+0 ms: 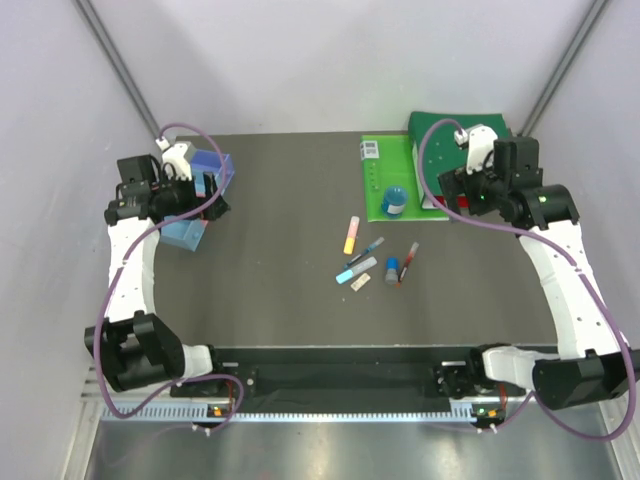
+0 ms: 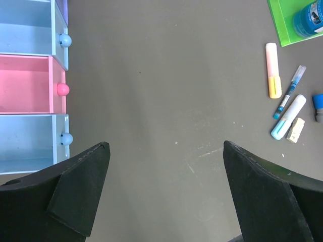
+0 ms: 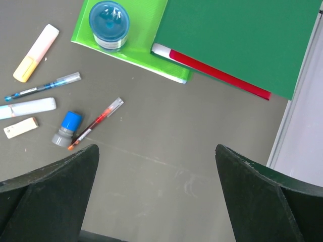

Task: Sort the stationery into containers
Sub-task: Move the storage box to the center of the board.

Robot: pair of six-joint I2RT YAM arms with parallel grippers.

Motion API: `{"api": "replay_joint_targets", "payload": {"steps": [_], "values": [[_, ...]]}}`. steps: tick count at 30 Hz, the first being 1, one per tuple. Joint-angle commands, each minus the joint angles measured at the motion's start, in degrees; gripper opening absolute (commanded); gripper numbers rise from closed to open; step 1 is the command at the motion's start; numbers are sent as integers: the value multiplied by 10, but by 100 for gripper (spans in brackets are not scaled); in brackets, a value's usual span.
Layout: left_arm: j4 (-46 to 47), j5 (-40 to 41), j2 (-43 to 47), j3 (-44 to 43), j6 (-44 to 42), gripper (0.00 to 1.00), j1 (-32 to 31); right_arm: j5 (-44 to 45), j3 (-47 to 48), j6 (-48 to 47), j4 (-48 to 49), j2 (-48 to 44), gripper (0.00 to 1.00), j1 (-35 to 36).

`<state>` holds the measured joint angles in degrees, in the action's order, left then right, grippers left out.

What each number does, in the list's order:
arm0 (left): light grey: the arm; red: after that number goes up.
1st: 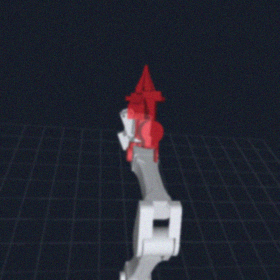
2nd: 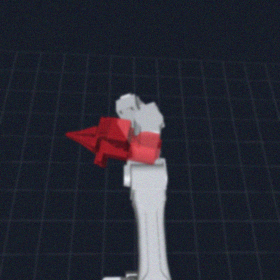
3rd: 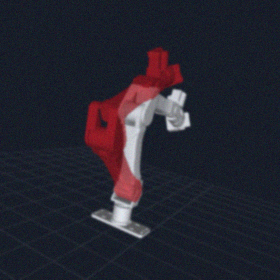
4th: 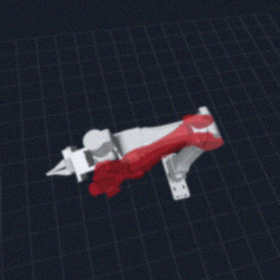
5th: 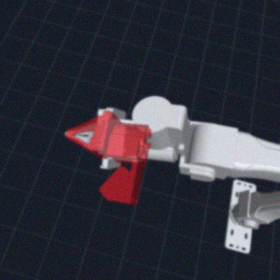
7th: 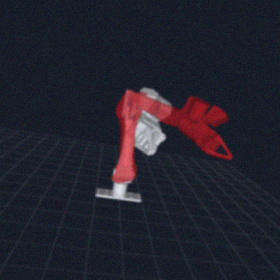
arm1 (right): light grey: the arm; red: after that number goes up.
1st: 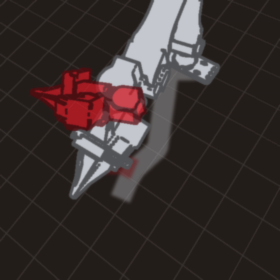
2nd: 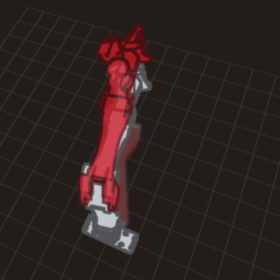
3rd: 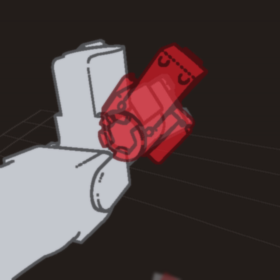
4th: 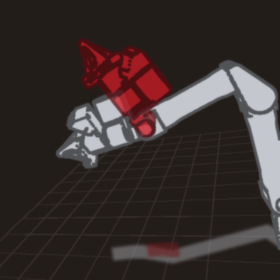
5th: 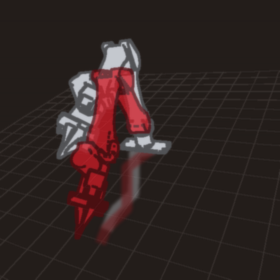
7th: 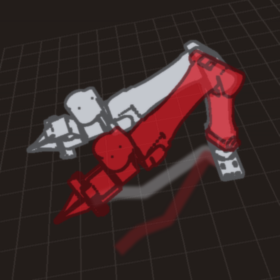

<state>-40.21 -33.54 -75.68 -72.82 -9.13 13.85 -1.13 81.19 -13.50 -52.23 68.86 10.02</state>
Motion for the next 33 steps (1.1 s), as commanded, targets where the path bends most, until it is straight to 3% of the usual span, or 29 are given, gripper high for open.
{"api": "replay_joint_targets", "payload": {"steps": [1,9,17,22,25,28,33], "values": [[33,1,4,-10,-6,99,2,4,24,-24,27,-1,100,6],[34,0,6,-7,-28,99,2,-5,5,-56,62,-6,100,10],[42,20,0,-7,-42,99,2,-74,14,-72,72,13,100,18],[36,41,-24,-25,-55,99,2,-77,36,-77,75,81,100,42],[30,33,-29,-32,-61,99,1,-86,85,-99,43,150,91,51],[32,24,-30,-34,-62,99,0,-120,152,-106,-17,226,100,51],[30,23,-32,-42,-61,99,-5,-128,196,-103,1,290,100,61]]}}
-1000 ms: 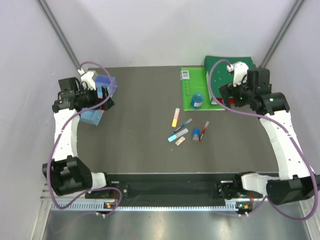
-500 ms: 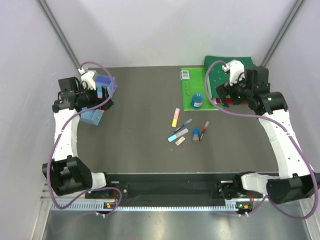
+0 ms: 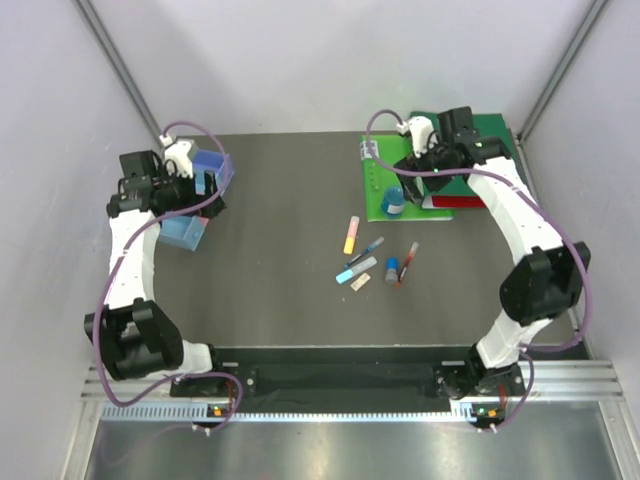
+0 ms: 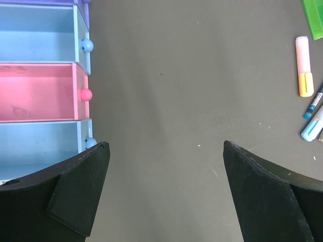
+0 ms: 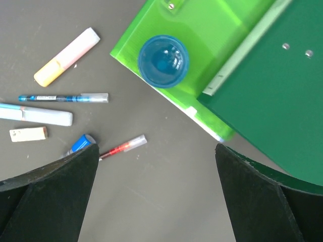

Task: Sort the stationery into containers
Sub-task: Move the storage box to the center of the board.

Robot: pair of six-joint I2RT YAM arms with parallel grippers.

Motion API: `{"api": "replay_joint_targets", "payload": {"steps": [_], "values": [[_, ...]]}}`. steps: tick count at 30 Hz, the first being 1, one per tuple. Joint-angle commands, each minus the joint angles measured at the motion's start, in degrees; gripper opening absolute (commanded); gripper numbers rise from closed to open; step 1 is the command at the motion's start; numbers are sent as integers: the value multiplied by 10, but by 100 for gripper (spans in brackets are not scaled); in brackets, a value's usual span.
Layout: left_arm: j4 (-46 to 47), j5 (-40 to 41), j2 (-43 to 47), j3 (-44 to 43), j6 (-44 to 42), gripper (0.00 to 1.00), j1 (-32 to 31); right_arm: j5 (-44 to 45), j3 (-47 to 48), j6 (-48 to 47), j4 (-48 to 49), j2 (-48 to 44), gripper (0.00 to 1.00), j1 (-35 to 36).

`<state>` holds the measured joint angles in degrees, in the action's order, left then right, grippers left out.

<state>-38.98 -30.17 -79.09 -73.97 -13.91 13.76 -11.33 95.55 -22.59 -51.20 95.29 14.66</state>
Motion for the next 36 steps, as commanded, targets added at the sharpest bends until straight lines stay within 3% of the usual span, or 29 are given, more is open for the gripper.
{"api": "replay_joint_targets", "payload": {"steps": [1,17,36], "values": [[17,-9,2,-32,-16,99,-6,-19,60,-15,-7,36,100,19],[29,53,-8,-34,-43,99,-18,2,111,-21,67,198,100,34],[8,72,-5,-53,-66,99,-22,-9,119,-4,125,279,98,30]]}}
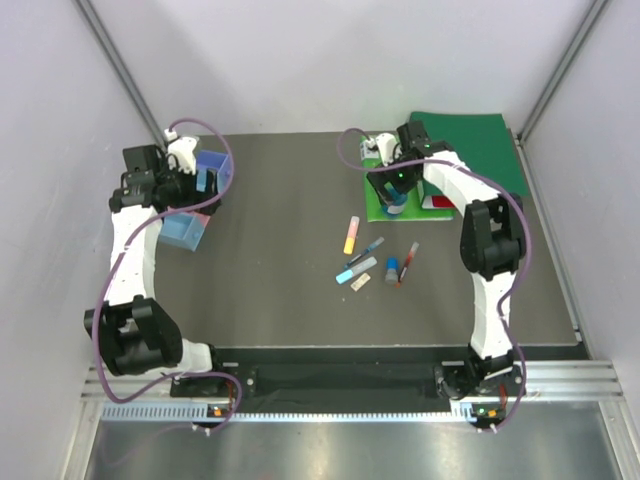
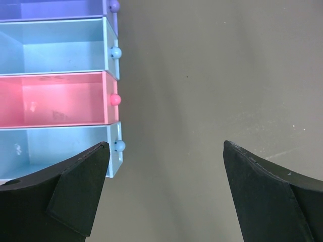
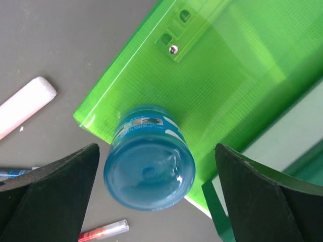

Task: Sort the stationery into containers
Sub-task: Move the storage box to the center of the board.

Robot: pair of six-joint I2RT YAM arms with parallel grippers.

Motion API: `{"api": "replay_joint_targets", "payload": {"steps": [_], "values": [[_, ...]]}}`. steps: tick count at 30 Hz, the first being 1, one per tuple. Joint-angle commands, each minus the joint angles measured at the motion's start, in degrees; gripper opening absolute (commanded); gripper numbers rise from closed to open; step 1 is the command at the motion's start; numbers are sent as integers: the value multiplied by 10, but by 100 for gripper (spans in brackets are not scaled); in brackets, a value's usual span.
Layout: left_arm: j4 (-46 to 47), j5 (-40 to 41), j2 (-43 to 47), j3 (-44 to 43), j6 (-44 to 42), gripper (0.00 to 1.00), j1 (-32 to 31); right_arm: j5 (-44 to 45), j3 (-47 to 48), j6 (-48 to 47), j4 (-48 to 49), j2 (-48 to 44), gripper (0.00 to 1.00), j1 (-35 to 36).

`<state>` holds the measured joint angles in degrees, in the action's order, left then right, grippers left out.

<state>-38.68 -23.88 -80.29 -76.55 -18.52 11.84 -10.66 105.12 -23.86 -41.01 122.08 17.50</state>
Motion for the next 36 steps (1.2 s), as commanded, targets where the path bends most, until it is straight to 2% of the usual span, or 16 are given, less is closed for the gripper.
{"api": "replay_joint_targets", "payload": {"steps": [1,13,20,25,33,36], "values": [[2,11,7,-29,-21,99,-3,-17,24,8,23,12,98,1],[17,22,-4,-11,-9,99,-3,-27,13,6,-1,-5,95,-12],[82,120,-47,-7,53,99,-2,-31,12,0,-4,-11,94,-12],[113,176,-85,-10,73,99,-3,-28,24,3,-6,-10,98,-12],[118,292,-192,-57,79,99,-8,-17,40,-10,-10,-30,100,-12],[85,334,-240,-99,106,99,-9,-17,52,-13,-17,-43,100,-12]]}}
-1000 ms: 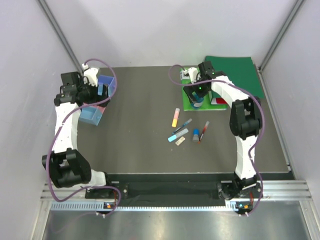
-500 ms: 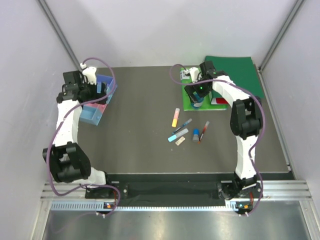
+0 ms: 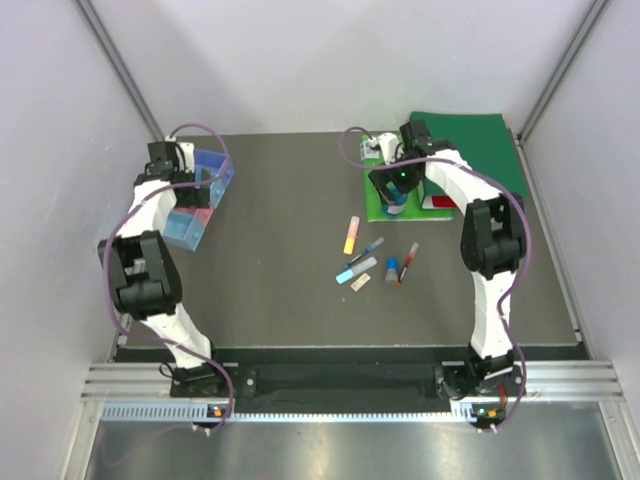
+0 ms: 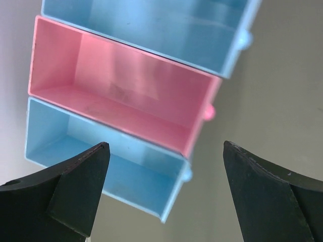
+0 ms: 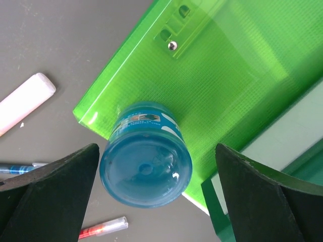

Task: Sort the stationery into containers
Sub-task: Move the storage box to the center of the board.

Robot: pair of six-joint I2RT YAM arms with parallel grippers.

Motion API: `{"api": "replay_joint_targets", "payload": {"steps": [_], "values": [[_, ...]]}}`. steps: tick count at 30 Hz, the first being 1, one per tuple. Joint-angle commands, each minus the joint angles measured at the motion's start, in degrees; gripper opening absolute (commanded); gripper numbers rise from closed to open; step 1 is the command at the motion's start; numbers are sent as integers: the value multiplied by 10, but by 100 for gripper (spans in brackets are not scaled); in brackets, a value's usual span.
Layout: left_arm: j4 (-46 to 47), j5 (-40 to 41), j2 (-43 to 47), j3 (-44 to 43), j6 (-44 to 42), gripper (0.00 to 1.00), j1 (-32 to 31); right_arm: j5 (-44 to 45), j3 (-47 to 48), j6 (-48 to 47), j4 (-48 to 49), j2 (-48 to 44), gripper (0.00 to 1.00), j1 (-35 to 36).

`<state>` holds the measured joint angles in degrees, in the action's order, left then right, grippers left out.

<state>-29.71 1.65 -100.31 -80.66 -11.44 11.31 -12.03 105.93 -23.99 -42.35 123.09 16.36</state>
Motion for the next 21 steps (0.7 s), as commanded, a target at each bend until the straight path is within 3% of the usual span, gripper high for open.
{"api": "replay_joint_targets", "payload": {"steps": [1,4,10,13,21], "values": [[-23,89,-68,-98,47,99,-4,-4,49,-14,-5,-58,100,-1],[-62,93,-99,-147,77,99,-4,0,56,-19,-11,-70,100,0],[-54,18,-99,-176,112,99,-4,5,72,-31,-23,-79,100,2],[-87,-9,-129,-220,143,96,-3,10,76,-38,-24,-84,100,3],[-83,-9,-168,-231,143,88,-4,24,96,-51,-35,-92,100,6]]}}
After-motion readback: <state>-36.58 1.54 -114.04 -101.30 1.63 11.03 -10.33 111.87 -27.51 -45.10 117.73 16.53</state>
